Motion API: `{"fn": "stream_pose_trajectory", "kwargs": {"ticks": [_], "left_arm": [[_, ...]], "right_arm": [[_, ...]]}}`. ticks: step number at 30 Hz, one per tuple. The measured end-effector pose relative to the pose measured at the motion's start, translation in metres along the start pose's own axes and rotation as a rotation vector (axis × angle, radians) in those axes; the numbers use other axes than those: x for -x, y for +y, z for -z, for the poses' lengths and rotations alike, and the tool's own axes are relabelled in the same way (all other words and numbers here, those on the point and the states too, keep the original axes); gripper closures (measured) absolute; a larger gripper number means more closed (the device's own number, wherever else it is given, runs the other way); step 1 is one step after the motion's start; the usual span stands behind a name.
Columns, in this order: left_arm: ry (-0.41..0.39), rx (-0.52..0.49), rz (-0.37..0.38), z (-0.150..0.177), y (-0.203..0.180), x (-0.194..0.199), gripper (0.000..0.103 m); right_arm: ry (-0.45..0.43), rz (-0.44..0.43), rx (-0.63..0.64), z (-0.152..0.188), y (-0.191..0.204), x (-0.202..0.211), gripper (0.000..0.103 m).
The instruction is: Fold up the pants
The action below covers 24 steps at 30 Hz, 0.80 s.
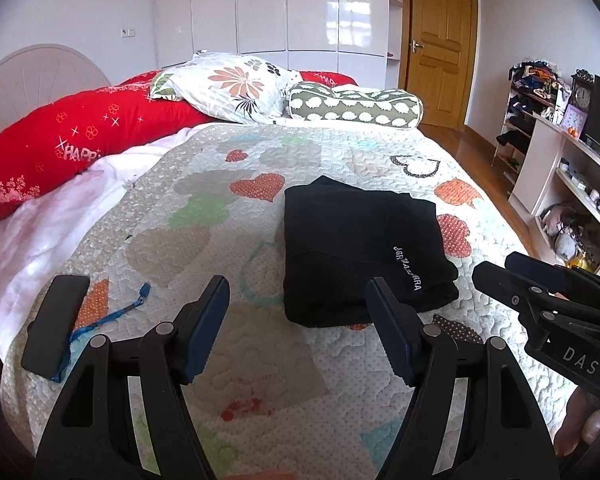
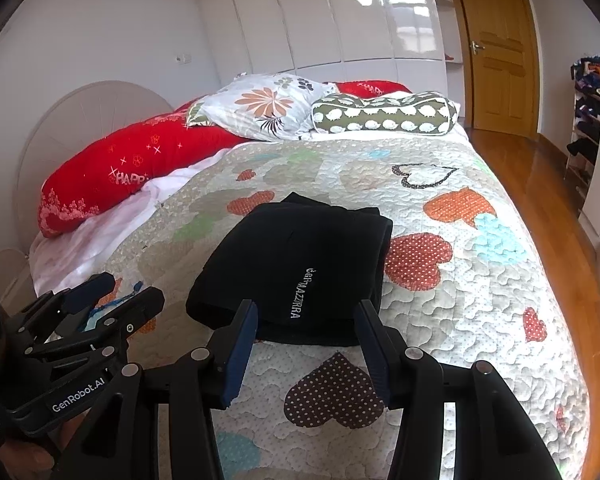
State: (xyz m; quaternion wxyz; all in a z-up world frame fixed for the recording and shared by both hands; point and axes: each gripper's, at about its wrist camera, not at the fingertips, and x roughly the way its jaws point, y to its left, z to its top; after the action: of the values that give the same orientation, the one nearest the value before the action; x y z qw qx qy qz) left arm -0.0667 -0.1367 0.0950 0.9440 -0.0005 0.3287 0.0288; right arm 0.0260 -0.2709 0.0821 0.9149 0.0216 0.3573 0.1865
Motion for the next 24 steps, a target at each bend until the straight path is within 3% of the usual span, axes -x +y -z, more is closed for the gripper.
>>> {"fn": "stream_pose_trajectory", "kwargs": {"ticks": [24], "left_arm": [[0.021,-0.005,0.005,0.0036,-0.0011,-0.0052,0.032]], "right_arm": [[0.035,-0.007,0.009,0.0054,-0.0002,-0.0089,0.054]]}}
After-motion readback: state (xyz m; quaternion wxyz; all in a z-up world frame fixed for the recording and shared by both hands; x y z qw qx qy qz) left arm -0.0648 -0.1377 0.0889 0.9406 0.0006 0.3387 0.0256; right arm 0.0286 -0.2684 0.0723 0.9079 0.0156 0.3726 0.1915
